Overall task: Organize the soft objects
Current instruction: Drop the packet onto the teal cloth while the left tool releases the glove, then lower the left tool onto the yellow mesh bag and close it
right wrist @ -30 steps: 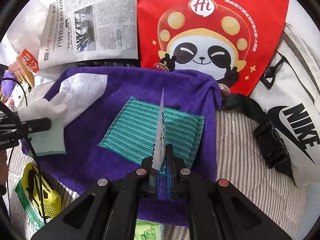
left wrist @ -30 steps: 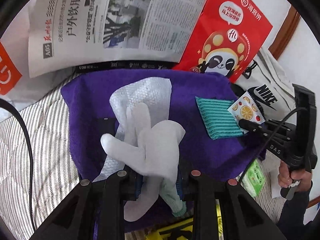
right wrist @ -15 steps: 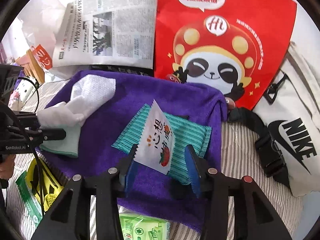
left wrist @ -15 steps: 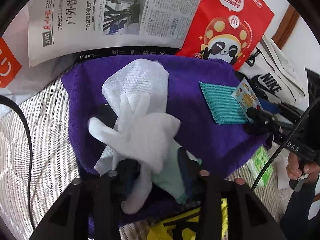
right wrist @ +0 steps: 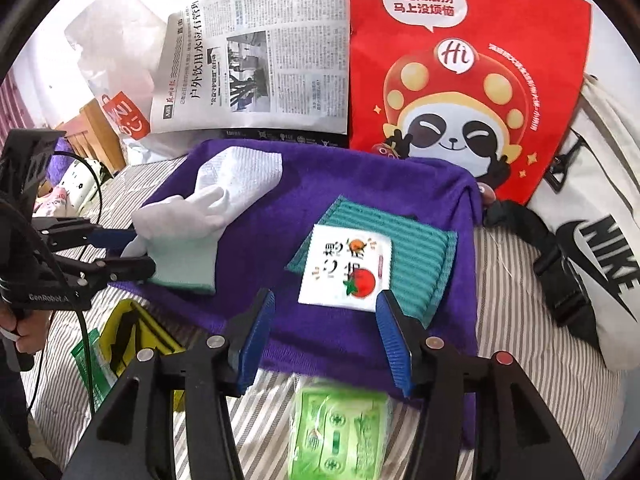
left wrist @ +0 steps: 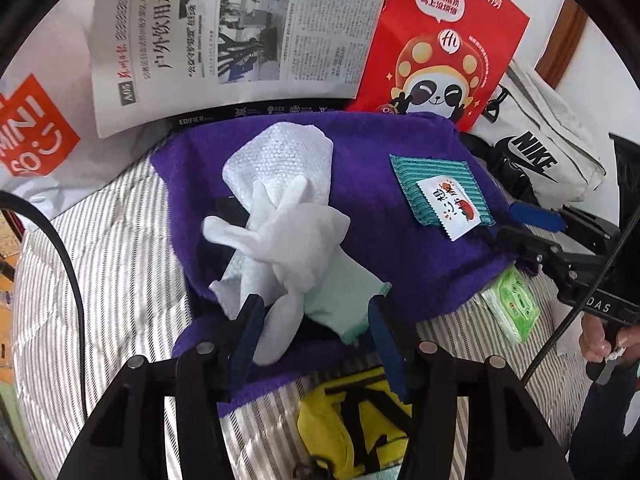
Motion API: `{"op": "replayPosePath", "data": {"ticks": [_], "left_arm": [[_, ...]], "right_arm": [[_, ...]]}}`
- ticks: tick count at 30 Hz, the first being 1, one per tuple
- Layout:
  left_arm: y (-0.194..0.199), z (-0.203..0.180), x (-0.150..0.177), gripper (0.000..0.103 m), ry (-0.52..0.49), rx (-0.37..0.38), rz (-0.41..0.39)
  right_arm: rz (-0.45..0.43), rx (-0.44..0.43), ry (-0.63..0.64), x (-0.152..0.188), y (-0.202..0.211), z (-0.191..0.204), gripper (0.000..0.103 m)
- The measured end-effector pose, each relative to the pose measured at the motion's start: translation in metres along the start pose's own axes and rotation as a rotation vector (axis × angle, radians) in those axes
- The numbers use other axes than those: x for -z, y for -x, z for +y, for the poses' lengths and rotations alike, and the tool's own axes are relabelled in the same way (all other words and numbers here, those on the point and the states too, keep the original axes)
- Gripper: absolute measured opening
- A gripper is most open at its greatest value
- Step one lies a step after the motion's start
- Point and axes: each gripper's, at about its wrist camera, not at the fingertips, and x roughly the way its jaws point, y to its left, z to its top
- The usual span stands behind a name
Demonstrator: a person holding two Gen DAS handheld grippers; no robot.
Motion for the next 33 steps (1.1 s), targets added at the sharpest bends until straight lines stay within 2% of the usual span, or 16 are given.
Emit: {"op": "replayPosePath", "data": {"ticks": [8, 15, 18, 23, 26, 30, 33], "left_arm": [[0.025, -0.003, 0.021, 0.052, 0.002, 0.026, -0.020], [0.031, -0.011, 0.049, 0.053, 0.003, 0.063, -0.012], [0.027, -0.020, 0.062, 0.063, -0.001, 0.061, -0.012], [0.018, -0.031, 0.069, 0.065, -0.022, 0.011, -0.008], [0.014, -0.029, 0.071, 0.065, -0.004, 0.035, 0.002], [0.004, -0.021, 0.072, 0.066, 0.032, 0.011, 0.013], [0.001, -0.014, 0.072, 0.064, 0.060, 0.048, 0.006]], "right_arm": [[0.000, 0.012, -0.031, 0.023, 0.028, 0.008, 0.053], [0.023, 0.032, -0.093, 0.050, 0.049, 0.008, 0.053], [0.018, 0.027, -0.116, 0.061, 0.058, 0.008, 0.053], [0.013, -0.001, -0.153, 0.076, 0.068, 0.009, 0.053], [0.016, -0.009, -0.178, 0.086, 0.072, 0.005, 0.053], [0.024, -0.014, -0.209, 0.098, 0.073, -0.002, 0.053], [0.042, -0.017, -0.237, 0.106, 0.071, -0.007, 0.053]]}}
